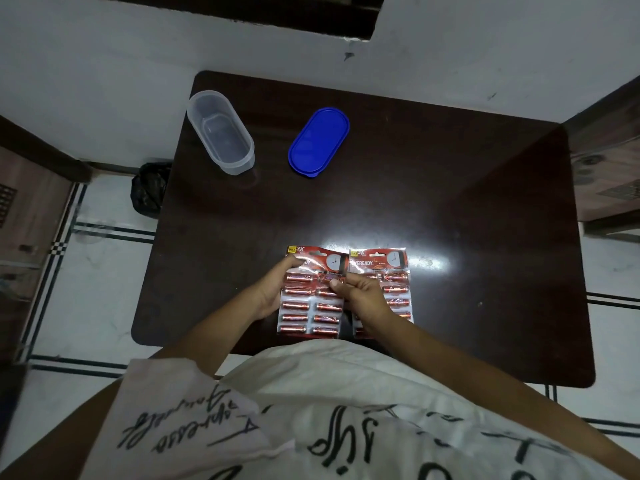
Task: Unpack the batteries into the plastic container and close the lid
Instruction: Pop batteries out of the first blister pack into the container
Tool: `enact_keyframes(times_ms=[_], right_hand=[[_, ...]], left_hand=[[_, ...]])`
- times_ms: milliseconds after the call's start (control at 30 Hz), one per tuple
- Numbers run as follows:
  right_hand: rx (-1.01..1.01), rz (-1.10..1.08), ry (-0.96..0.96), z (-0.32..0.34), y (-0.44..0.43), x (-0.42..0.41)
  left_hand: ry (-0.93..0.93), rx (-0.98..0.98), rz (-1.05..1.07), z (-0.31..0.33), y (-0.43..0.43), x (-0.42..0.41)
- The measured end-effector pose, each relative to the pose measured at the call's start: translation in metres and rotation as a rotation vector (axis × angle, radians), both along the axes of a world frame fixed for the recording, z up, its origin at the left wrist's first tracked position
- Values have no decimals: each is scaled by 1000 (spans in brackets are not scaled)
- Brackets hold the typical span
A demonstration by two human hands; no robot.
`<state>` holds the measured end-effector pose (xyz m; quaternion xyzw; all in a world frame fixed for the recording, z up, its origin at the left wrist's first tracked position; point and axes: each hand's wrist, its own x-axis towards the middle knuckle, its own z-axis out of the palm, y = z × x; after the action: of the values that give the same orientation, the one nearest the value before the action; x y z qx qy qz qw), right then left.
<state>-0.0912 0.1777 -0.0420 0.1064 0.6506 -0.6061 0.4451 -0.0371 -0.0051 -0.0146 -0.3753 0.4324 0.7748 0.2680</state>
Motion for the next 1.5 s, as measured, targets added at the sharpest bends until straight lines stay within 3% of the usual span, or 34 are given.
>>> enact_keyframes(times_ms=[300,633,1133,1500], right_hand=[[-162,-14,-299,7,14,-17],[-86,82,-201,16,19,-14],[70,-104,-47,10,13,-11],[-32,-101,-69,11,7,-8]], left_hand=[[-45,-42,46,-11,9,2],[-7,22,56,-5,9,7],[9,-35,12,-5,10,12],[-42,-160,290,-9,20,14]])
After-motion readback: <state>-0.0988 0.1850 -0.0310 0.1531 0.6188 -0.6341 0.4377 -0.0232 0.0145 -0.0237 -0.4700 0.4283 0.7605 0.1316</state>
